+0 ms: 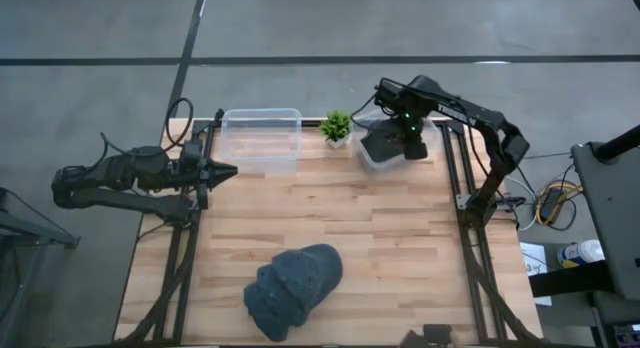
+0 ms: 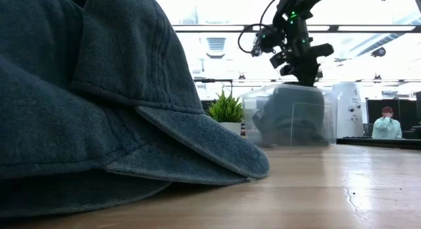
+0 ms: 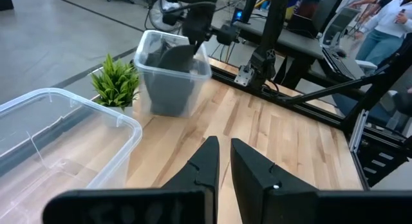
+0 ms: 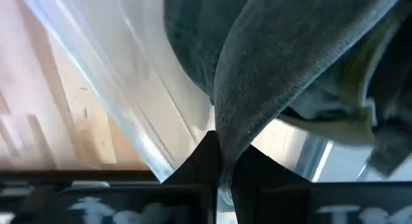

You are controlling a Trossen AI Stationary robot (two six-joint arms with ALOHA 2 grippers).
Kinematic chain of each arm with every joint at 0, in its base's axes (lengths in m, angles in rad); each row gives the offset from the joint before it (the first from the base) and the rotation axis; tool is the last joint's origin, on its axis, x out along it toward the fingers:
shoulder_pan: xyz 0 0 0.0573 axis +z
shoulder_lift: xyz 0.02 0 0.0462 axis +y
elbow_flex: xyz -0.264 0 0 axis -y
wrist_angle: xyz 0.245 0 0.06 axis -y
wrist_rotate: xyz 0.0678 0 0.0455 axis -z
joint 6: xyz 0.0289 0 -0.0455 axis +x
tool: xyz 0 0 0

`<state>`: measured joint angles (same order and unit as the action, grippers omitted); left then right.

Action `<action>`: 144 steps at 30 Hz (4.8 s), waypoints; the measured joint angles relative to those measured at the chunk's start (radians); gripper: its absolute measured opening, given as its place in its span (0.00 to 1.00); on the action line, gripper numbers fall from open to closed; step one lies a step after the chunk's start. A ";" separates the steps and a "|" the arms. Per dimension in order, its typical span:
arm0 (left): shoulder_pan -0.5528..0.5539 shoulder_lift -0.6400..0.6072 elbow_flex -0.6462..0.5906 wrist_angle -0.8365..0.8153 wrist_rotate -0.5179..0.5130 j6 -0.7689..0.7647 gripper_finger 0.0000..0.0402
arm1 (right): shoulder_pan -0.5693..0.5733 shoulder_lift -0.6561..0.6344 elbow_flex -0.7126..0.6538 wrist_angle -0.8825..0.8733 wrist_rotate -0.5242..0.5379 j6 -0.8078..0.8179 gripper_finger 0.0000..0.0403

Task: Pick & Place hat
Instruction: Put the green cap into the right transparent bin, then put the top dark blue cap into the left transparent bin

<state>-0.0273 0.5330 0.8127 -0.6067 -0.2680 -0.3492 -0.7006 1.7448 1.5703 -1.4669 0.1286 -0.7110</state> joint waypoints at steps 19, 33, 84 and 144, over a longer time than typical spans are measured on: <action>0.000 0.001 0.000 -0.002 0.002 -0.143 0.09 | 0.018 -0.118 0.129 -0.104 0.046 0.355 0.52; 0.000 0.368 0.199 -0.199 0.371 -0.582 0.09 | 0.047 -0.240 0.432 -0.103 -0.040 0.679 0.51; -0.355 0.811 0.196 0.006 0.468 -1.789 0.49 | 0.066 -0.561 0.169 0.065 -0.182 0.599 0.73; -0.323 0.610 0.286 0.727 -0.143 -0.260 0.00 | 0.065 -0.603 0.169 0.111 -0.371 0.776 0.63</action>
<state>-0.3504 1.1425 1.0992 0.1200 -0.4114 -0.6090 -0.6351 1.1419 1.7390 -1.3561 -0.2422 0.0650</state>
